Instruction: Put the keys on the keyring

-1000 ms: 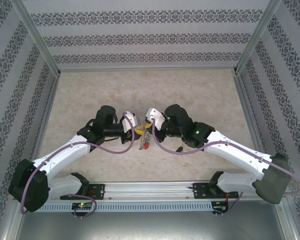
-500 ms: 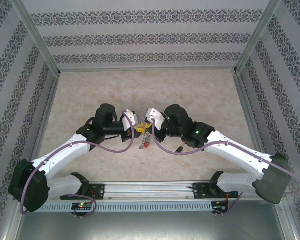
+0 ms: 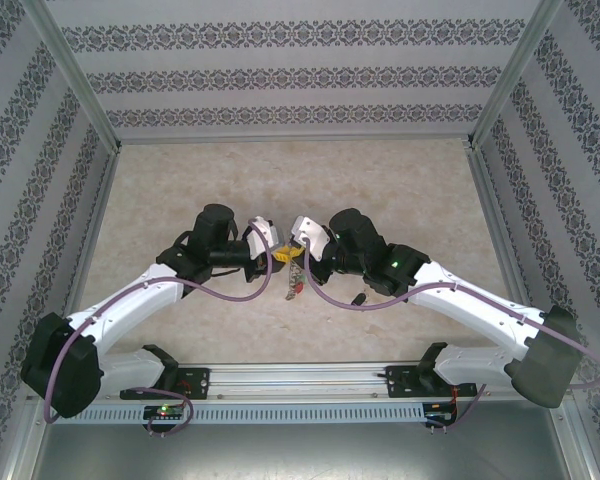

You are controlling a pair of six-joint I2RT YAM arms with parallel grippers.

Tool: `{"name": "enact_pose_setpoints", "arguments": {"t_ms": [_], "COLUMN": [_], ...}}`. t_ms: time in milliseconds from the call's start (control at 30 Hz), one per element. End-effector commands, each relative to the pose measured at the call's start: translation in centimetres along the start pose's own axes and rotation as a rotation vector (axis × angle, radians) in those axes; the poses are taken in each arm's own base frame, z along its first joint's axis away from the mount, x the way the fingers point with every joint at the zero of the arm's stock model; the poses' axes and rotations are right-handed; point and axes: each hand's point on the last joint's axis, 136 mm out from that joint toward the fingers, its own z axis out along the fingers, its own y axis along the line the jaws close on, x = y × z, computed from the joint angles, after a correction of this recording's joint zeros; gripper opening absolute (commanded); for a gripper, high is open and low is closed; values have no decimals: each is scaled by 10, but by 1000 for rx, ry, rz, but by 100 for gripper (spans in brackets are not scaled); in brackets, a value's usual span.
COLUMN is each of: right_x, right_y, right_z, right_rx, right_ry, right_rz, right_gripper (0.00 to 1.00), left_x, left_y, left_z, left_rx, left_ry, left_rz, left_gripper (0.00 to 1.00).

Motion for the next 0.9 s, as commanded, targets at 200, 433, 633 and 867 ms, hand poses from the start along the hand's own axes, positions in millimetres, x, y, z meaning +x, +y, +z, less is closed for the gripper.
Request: {"name": "enact_pose_setpoints", "arguments": {"t_ms": [200, 433, 633, 867], "right_x": [-18, -2, 8, -5], "right_y": [6, -9, -26, -22], "right_z": [-3, -6, -8, -8], "right_rx": [-19, 56, 100, 67], "right_ry": [-61, -31, -23, -55], "right_rz": [-10, 48, 142, 135], "right_gripper": [0, 0, 0, 0], "left_x": [-8, -7, -4, 4], "left_y": [-4, 1, 0, -3], "left_z": [2, 2, 3, 7], "left_rx": [31, -9, -20, -13], "left_ry": [-1, -21, -60, -41], "left_rz": [27, 13, 0, -5], "left_gripper": [11, 0, 0, 1]}}
